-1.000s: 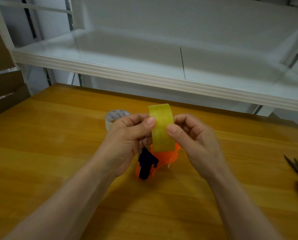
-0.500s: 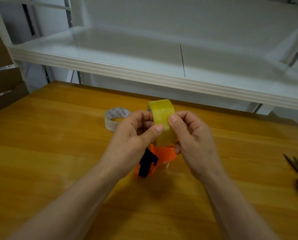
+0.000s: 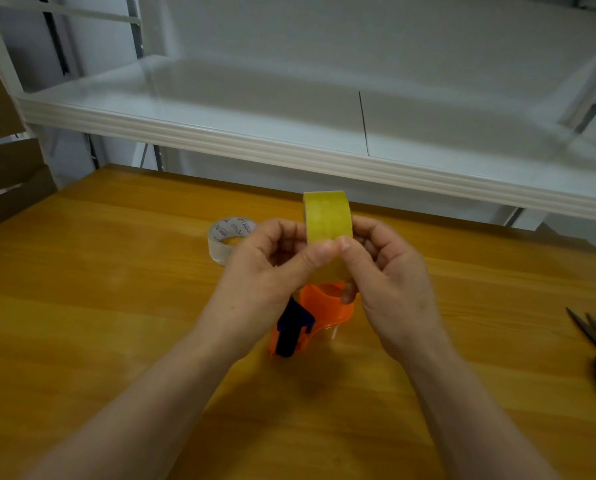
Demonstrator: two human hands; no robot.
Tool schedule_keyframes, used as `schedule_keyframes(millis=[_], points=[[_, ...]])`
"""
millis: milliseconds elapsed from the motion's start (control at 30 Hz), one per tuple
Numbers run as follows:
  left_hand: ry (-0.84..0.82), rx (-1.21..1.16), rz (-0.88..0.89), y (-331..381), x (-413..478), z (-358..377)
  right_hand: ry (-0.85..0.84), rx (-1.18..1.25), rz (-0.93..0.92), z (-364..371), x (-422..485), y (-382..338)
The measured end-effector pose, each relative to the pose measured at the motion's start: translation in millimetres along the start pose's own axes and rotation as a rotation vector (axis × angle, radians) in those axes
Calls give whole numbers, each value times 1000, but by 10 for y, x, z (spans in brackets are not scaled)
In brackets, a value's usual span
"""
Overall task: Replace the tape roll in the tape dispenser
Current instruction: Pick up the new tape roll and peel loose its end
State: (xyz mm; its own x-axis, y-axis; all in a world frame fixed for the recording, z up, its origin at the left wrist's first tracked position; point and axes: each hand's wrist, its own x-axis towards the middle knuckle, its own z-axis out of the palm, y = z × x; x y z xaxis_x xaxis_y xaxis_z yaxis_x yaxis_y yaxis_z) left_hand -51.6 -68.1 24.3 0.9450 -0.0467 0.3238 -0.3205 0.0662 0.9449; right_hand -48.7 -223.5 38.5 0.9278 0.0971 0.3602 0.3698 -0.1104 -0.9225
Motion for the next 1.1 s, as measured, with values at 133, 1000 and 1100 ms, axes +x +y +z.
schedule_keyframes(millis=[133, 1000, 1100], points=[[-16, 233, 74, -46, -17, 0, 69, 70, 0, 18, -4, -21], [60, -107, -38, -36, 30, -64, -152, -46, -113, 48, -29, 8], [36, -88, 13, -8, 18, -56, -99, -6, -129, 53, -38, -5]])
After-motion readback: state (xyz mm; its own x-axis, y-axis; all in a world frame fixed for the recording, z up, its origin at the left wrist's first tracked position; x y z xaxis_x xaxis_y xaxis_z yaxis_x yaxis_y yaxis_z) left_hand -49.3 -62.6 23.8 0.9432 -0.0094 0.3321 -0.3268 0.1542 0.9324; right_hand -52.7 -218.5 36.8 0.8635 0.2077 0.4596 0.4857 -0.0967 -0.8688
